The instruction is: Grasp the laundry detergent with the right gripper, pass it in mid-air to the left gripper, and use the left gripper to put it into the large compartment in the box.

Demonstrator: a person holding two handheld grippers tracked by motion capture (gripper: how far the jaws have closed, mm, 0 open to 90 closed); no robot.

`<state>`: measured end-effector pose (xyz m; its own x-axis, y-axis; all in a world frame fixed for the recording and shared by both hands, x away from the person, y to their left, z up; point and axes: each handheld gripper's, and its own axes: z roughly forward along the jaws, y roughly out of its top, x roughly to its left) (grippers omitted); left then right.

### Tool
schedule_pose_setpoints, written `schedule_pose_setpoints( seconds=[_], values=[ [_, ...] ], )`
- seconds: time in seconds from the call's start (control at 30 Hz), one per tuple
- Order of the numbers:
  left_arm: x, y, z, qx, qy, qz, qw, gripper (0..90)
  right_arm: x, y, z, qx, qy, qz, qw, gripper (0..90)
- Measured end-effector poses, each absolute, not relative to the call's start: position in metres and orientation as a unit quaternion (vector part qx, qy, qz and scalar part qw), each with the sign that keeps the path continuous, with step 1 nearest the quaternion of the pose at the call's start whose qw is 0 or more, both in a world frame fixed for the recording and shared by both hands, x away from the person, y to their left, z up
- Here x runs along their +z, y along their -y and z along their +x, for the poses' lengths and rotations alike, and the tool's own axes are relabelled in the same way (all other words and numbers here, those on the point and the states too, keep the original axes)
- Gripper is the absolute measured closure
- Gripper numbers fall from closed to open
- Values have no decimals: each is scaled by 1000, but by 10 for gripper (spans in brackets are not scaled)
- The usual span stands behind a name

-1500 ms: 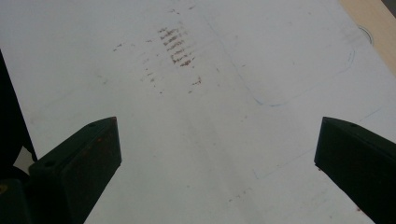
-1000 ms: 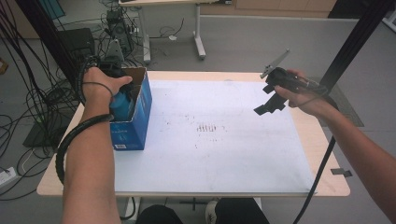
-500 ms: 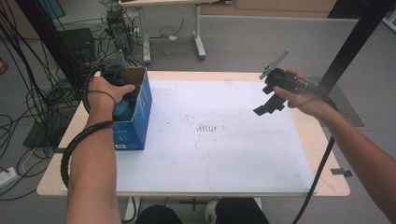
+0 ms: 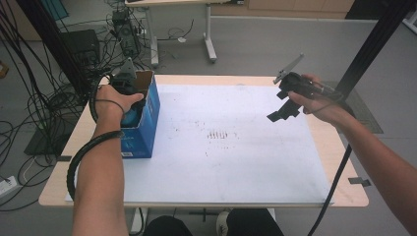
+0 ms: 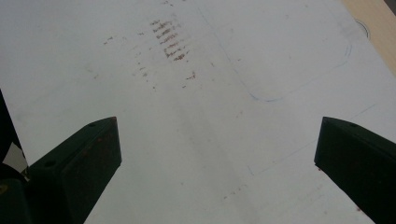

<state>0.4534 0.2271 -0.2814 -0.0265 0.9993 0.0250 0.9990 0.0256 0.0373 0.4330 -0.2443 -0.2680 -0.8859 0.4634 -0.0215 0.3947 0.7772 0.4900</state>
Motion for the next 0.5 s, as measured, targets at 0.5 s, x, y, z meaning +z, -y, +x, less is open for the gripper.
schedule_pose_setpoints(
  seconds=[0.5],
  values=[
    [-283, -227, 455, 25, -718, 696, 8, 353, -265, 247, 434, 241, -939, 232, 75, 5]
  ],
)
